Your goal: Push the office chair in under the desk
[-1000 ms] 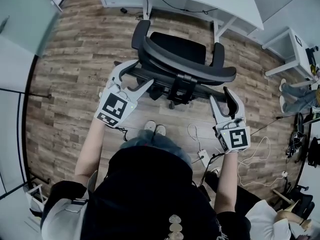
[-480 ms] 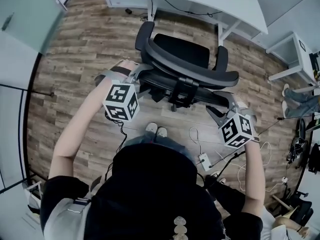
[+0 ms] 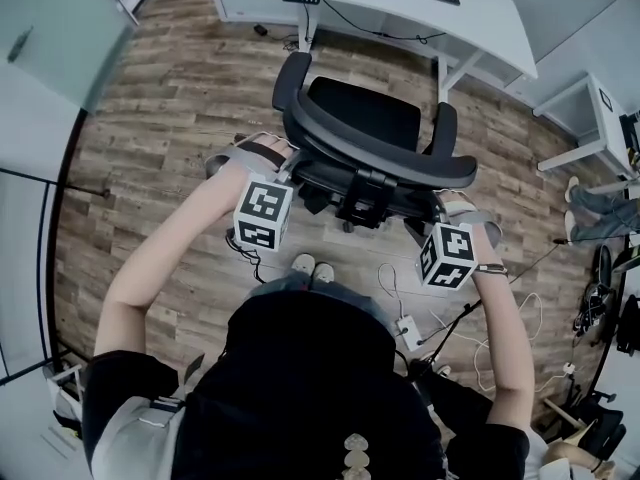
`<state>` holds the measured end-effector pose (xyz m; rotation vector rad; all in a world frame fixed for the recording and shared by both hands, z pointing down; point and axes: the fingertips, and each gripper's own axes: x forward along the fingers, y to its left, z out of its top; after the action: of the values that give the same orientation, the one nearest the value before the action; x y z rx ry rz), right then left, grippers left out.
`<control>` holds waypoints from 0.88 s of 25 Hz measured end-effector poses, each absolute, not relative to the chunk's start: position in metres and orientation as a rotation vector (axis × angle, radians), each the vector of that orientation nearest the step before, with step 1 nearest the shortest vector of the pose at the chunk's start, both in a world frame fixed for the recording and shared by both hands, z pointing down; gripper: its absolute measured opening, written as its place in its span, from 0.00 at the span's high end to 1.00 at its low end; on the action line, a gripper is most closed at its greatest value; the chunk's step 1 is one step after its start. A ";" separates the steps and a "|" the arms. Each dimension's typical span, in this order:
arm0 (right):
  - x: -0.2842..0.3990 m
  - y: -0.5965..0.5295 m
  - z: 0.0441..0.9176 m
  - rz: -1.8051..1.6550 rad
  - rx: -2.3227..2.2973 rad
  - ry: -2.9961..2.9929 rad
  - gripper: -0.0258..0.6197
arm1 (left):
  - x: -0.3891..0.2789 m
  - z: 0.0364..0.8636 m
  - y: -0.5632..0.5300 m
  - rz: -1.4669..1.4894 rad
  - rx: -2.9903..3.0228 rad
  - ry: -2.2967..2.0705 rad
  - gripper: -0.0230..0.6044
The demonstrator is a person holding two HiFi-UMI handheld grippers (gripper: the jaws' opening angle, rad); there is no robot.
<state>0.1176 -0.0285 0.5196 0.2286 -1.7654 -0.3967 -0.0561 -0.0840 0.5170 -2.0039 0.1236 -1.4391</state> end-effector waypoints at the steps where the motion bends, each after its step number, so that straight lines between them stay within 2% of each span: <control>1: 0.118 -0.030 0.521 -0.399 0.227 -1.761 0.66 | -0.055 0.518 -0.085 -1.440 -1.995 0.119 0.71; 11: 0.115 -0.038 0.525 -0.419 0.283 -1.782 0.78 | -0.054 0.527 -0.087 -1.475 -1.974 0.066 0.81; 22: 0.117 -0.045 0.527 -0.486 0.305 -1.765 0.82 | -0.054 0.529 -0.096 -1.494 -1.958 0.102 0.84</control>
<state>0.1168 -0.0450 0.5268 0.3049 -1.7647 -0.4857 -0.0542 -0.0958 0.5293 -1.9577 0.1015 -1.4943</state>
